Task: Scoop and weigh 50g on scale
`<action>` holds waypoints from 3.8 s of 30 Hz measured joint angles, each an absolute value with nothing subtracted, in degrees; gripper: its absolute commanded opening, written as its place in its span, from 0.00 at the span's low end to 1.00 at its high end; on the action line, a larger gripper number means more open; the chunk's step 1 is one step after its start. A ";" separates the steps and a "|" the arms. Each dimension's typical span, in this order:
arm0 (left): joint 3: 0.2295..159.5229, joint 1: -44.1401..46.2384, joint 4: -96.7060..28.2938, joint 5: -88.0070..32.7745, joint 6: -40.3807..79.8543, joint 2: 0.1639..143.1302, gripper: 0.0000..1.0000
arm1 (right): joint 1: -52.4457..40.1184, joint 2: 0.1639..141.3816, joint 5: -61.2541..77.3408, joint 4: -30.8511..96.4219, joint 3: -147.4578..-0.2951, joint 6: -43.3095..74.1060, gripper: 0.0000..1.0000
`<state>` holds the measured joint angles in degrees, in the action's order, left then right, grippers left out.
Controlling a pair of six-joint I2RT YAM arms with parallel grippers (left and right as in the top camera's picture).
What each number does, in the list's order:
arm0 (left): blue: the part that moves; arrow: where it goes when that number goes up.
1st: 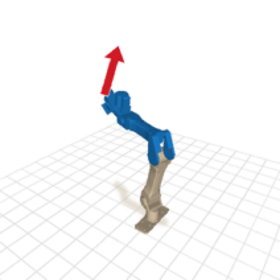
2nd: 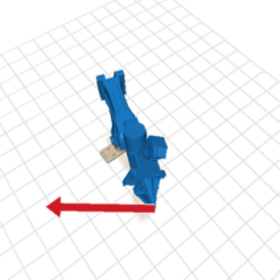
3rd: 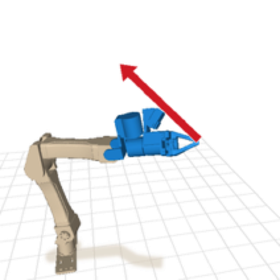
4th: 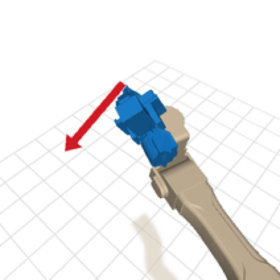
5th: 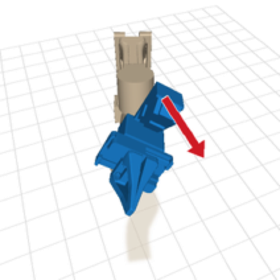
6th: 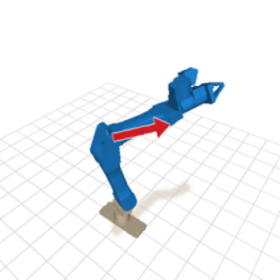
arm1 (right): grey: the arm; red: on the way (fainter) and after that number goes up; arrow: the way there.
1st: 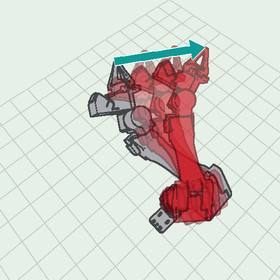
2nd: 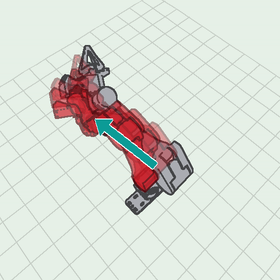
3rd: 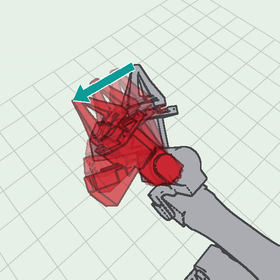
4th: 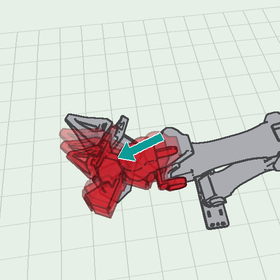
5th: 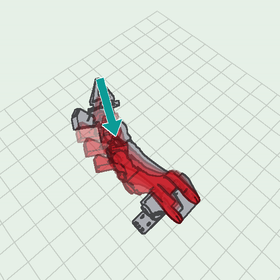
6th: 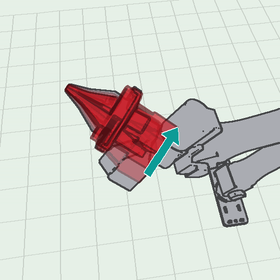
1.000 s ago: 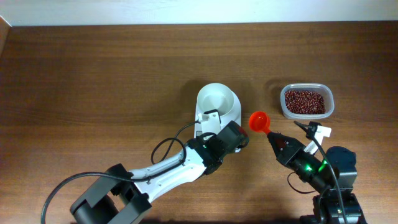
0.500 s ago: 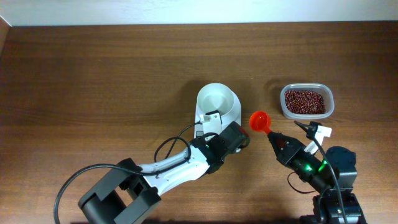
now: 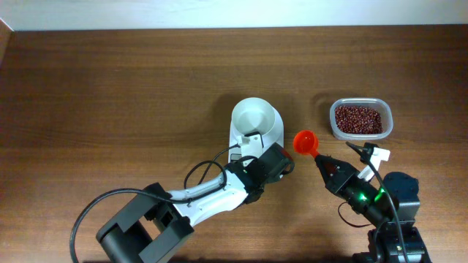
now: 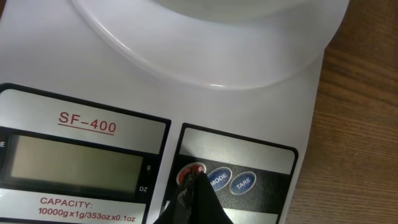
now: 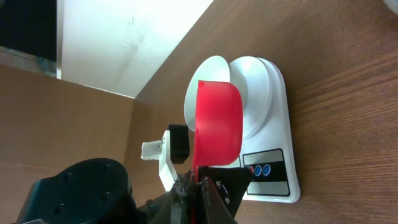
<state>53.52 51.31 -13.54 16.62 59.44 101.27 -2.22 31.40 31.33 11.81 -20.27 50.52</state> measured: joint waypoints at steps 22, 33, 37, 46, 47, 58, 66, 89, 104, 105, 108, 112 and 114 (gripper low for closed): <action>53.56 51.31 -12.36 16.88 59.44 101.93 0.00 | -2.22 31.40 31.33 11.88 -20.27 50.59 0.04; 53.56 51.31 -12.38 17.98 59.44 102.02 0.00 | -2.22 31.40 31.33 11.99 -20.27 50.57 0.04; 53.56 51.31 -12.38 17.98 59.44 102.02 0.00 | -2.22 31.40 31.33 11.99 -20.27 50.59 0.04; 53.58 51.33 -13.15 18.41 59.44 102.02 0.00 | -2.22 31.40 31.33 12.01 -20.27 50.59 0.04; 53.58 51.31 -13.17 18.41 59.44 102.02 0.00 | -2.22 31.40 31.33 11.99 -20.27 50.54 0.04; 53.56 51.31 -12.75 17.34 58.52 101.67 0.00 | -2.22 31.40 31.33 11.99 -20.27 50.54 0.04; 53.60 49.93 -17.04 15.97 49.06 82.50 0.00 | -2.22 31.40 31.31 11.99 -20.27 50.57 0.04; 53.63 46.74 -32.49 15.97 51.94 81.89 0.00 | -2.22 34.15 31.11 12.03 -20.27 50.57 0.04; 53.63 48.84 -18.98 12.64 55.55 93.86 0.00 | -2.22 35.59 31.11 15.88 -20.27 54.28 0.04; 53.63 48.86 -17.93 12.64 55.55 95.53 0.00 | -2.22 35.59 31.11 15.86 -20.27 54.26 0.04; 53.58 48.86 -14.41 12.64 55.53 100.07 0.00 | -2.22 35.59 31.09 15.88 -20.27 54.30 0.04; 53.58 48.86 -12.34 12.64 55.55 101.32 0.00 | -2.22 35.59 31.11 15.88 -20.27 54.28 0.04; 53.58 48.86 -12.32 12.67 55.55 101.32 0.00 | -2.22 35.59 31.11 15.88 -20.27 54.28 0.04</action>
